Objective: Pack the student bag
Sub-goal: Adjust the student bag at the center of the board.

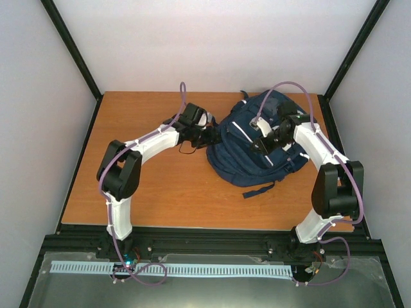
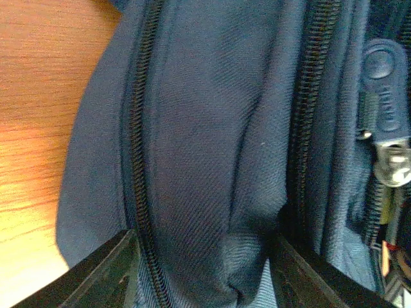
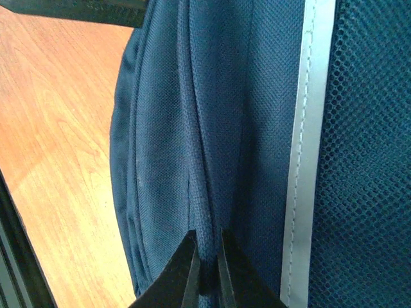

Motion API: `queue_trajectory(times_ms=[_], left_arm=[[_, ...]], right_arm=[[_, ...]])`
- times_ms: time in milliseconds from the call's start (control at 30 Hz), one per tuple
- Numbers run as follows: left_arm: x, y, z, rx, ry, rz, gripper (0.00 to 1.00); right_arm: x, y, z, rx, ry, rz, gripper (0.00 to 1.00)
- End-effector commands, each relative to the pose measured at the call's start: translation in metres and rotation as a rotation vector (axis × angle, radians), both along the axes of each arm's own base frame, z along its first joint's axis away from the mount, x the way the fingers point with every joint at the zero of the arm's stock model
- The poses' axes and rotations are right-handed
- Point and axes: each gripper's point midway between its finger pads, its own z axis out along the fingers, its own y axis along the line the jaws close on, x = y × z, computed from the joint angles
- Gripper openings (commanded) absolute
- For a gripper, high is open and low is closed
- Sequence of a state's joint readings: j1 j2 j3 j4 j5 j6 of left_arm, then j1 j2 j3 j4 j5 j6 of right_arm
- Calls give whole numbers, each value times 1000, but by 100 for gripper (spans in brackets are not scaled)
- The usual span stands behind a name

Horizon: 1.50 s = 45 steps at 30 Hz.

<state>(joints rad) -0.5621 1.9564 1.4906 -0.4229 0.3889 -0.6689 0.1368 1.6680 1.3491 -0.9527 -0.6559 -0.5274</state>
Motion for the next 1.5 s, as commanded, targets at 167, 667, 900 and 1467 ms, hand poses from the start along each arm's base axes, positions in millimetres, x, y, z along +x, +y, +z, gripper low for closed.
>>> queue_trajectory(times_ms=[167,667,900,1467], left_arm=[[18,-29,20,-108,-90,-76,19],[-40,33,-8,-27,-38,77,1],[-90,79,-13,1,-27,171,1],[-181,156,-25,50,-46,271,1]], right_arm=[[-7,-6,3,-48,-6,-41,95],[-48,-16,71,-201,-300,30,100],[-66,-19,44,-201,-270,47,100],[-34,-49,12,-249,-248,-178,92]])
